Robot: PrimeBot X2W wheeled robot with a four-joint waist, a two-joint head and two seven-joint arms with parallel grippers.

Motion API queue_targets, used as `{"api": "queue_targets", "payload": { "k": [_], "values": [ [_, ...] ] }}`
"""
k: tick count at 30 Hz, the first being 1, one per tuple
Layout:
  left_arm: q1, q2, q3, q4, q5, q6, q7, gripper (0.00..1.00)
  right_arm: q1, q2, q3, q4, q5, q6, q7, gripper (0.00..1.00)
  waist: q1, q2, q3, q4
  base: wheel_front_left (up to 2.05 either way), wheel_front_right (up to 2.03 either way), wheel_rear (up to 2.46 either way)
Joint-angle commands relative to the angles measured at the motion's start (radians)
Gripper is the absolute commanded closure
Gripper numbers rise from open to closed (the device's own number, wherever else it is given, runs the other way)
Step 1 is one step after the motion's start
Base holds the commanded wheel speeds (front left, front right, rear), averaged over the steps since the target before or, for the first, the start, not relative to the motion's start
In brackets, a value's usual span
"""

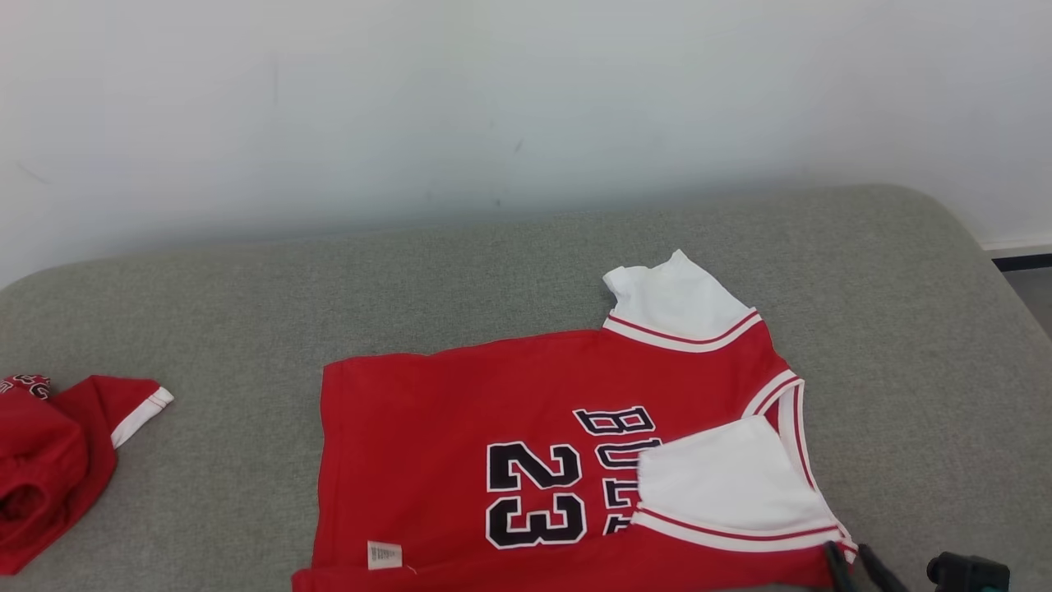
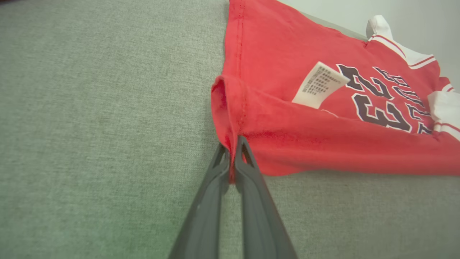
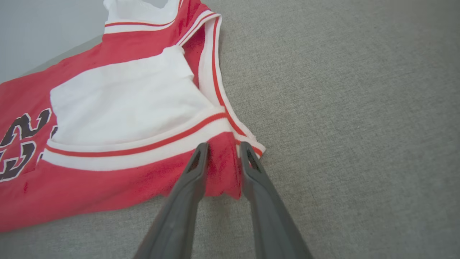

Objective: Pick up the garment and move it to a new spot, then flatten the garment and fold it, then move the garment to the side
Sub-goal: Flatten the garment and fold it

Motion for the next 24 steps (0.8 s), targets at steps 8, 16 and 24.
{"api": "queue_targets", "payload": {
  "k": [8,16,24],
  "values": [
    [-0.018,-0.012,0.106,-0.158,0.055,0.018,-0.003,0.0,-0.006,0.049,-0.109,-0.153,-0.126,-0.003,-0.03,0.0,0.0001,0.0,-0.005,0.003,0.0,0.0,0.0],
    [-0.013,-0.013,0.189,-0.326,0.172,0.039,-0.003,0.0,0.003,0.125,-0.196,-0.347,-0.273,-0.003,-0.055,0.0,0.0001,0.0,-0.009,0.008,0.0,0.0,0.0],
    [0.012,-0.006,0.226,-0.382,0.276,0.042,-0.003,0.0,0.065,0.185,-0.223,-0.535,-0.421,-0.003,-0.054,0.0,0.0001,0.0,-0.015,0.015,0.0,0.0,0.0]
  ]
}}
